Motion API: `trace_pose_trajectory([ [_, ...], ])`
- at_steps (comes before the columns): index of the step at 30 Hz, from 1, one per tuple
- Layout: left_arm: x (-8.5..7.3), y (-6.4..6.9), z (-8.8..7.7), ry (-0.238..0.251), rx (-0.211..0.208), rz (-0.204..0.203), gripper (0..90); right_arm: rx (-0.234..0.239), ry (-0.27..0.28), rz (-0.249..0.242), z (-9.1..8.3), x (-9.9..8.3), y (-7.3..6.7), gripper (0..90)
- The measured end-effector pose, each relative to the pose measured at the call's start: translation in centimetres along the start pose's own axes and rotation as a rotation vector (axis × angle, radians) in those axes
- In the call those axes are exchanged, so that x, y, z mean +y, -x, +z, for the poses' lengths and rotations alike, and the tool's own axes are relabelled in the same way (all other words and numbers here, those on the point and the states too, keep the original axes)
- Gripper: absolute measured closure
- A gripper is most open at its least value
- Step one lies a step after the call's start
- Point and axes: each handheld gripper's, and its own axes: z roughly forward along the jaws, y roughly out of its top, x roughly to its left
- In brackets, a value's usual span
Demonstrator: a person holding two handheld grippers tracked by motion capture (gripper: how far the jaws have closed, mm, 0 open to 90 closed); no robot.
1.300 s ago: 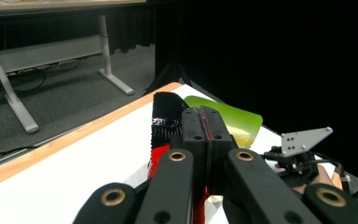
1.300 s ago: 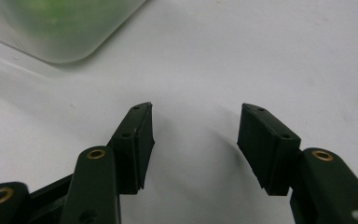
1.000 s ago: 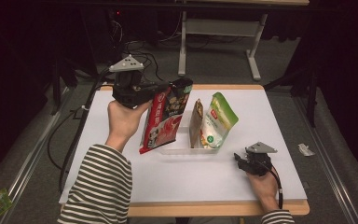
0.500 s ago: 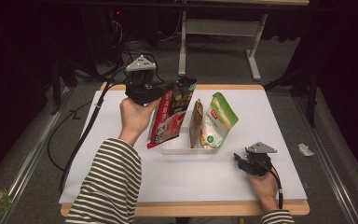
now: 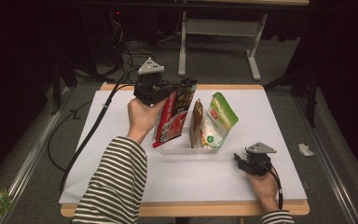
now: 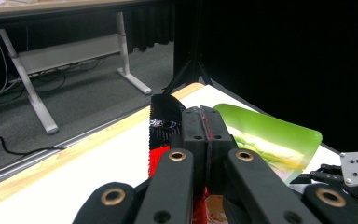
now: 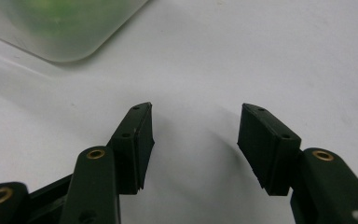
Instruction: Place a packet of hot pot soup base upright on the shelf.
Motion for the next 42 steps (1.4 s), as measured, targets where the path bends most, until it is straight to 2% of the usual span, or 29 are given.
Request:
trace_pose_trajectory([
  [13, -0.9, -0.5, 2.9, -0.010, 0.028, 0.006, 90.0, -0.004, 0.002, -0.009, 0.0, 0.0, -0.1, 45.6],
  [19, -1.3, -0.5, 3.7, -0.019, 0.038, 0.015, 90.0, -0.003, 0.001, -0.010, 0.0, 0.0, -0.1, 45.6],
  [23, -1.5, -0.4, 4.2, -0.009, 0.037, 0.020, 90.0, -0.004, 0.001, -0.013, 0.0, 0.0, -0.1, 45.6],
  [26, -1.7, -0.3, 4.3, -0.015, 0.040, 0.036, 90.0, -0.006, 0.002, -0.015, 0.0, 0.0, -0.1, 45.6],
  [31, -2.3, -0.1, 4.4, -0.051, 0.043, 0.066, 90.0, -0.007, 0.003, -0.014, 0.0, 0.0, -0.2, 45.6],
  [35, -3.0, -0.3, 4.2, -0.064, 0.045, 0.055, 89.8, -0.010, 0.004, -0.016, 0.0, 0.0, -0.2, 45.7],
  [42, -3.5, -0.3, 2.9, -0.094, 0.060, 0.065, 89.5, -0.011, 0.005, -0.019, 0.0, 0.0, -0.3, 45.7],
])
